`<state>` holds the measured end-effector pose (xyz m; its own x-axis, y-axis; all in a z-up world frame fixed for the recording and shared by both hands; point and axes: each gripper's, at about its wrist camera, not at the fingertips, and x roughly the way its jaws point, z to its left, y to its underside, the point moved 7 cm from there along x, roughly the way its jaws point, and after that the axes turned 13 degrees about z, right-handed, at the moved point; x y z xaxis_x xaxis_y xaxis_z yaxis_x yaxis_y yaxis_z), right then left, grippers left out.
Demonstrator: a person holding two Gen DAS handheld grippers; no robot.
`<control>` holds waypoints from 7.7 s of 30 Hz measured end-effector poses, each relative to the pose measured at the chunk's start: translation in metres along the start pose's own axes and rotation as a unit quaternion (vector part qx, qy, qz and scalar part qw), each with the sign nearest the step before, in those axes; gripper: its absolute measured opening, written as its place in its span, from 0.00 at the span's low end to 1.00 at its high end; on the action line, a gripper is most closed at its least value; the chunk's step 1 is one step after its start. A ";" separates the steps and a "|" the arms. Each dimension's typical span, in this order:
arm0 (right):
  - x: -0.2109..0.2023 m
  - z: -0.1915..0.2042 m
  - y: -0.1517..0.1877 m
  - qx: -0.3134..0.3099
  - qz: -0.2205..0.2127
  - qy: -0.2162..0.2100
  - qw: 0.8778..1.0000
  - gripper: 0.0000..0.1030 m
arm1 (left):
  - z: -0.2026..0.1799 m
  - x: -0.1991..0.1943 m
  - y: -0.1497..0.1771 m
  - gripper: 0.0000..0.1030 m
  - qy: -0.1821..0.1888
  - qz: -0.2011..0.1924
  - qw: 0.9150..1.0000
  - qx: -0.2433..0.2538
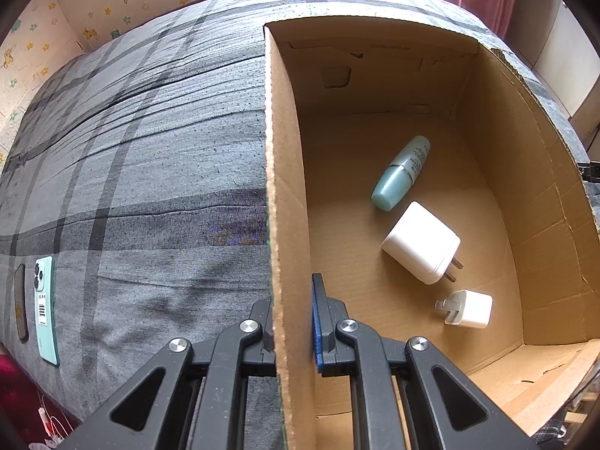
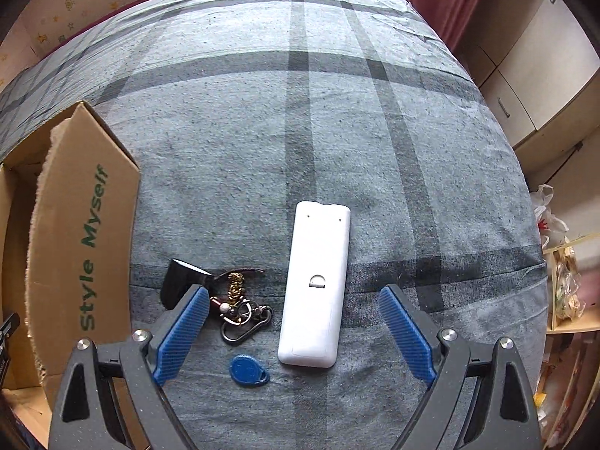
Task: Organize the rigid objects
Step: 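Move the right tool out of the box to the white remote, then close the right tool on the white remote, then lift the white remote with the right tool and lower it into the box, then open the right tool to release the remote beside the mint tube, then move the right tool out of the box to the blue RFID tag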
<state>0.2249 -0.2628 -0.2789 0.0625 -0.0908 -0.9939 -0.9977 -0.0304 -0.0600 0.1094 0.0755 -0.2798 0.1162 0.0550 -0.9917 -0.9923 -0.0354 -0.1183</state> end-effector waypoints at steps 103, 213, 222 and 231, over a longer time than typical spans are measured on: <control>-0.083 0.251 0.037 -0.241 -0.024 -0.055 0.969 0.48 | 0.000 0.002 0.000 0.12 0.005 0.001 1.000 0.001; 0.037 0.019 0.063 0.012 0.011 -0.029 0.999 0.99 | 0.001 0.003 -0.001 0.12 -0.005 0.005 1.000 -0.004; 0.063 0.026 0.077 0.006 0.030 -0.022 0.999 0.73 | 0.000 0.002 -0.001 0.12 -0.010 0.005 1.000 -0.003; 0.062 0.023 0.077 0.011 0.024 -0.034 0.999 0.33 | 0.000 0.003 0.000 0.12 -0.011 0.006 1.000 -0.003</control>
<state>0.1516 -0.2477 -0.3475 0.0129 -0.0229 -0.9997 -0.9999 -0.0060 -0.0128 0.1102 0.0754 -0.2824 0.1040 0.0760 -0.9917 -0.9933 -0.0417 -0.1074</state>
